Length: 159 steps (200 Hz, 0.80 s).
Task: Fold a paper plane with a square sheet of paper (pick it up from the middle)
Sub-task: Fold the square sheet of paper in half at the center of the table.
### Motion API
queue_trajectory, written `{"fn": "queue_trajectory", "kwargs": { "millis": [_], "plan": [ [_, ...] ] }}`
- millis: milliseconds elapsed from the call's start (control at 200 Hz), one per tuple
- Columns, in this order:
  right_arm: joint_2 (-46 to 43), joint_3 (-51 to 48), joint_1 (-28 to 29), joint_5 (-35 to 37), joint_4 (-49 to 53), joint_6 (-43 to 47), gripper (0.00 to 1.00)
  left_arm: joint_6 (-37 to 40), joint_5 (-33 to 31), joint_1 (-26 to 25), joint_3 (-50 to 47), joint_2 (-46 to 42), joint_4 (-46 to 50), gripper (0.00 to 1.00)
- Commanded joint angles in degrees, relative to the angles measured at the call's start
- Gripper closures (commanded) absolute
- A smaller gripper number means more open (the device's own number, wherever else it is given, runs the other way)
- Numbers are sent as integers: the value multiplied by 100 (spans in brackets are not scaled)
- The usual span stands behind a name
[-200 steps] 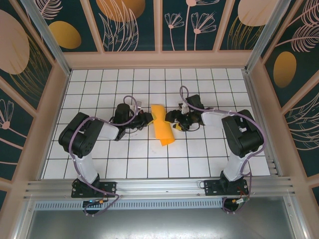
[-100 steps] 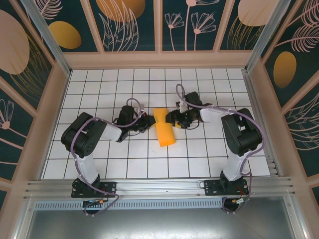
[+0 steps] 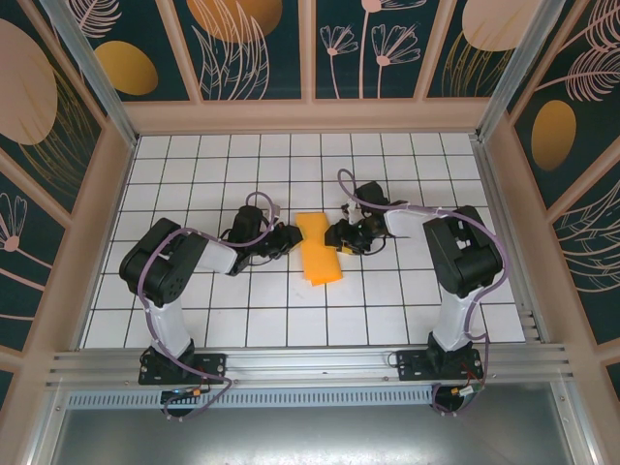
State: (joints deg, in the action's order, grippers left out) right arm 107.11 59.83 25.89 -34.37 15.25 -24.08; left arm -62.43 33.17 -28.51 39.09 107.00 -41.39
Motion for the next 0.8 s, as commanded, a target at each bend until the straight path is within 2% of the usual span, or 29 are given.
{"fn": "queue_trajectory", "kwargs": {
  "millis": [0,195,520,580,620,791],
  "plan": [
    [296,123,124,715,358,185,51,579,-329,-23,266,-324,734,69],
    [440,126,170,1198,432,254,53,1366,-889,36,666,-712,1904,49],
    [595,205,125,1204,602,568,58,1623,-1488,118,759,-1182,2459,26],
    [623,213,106,1250,633,613,59,1648,-1573,111,758,-1212,2507,16],
    [644,218,94,1309,655,636,60,1676,-1639,117,758,-1231,2540,2],
    [795,230,15,1489,698,586,62,1586,-1958,118,780,-1303,2582,2]
  ]
}}
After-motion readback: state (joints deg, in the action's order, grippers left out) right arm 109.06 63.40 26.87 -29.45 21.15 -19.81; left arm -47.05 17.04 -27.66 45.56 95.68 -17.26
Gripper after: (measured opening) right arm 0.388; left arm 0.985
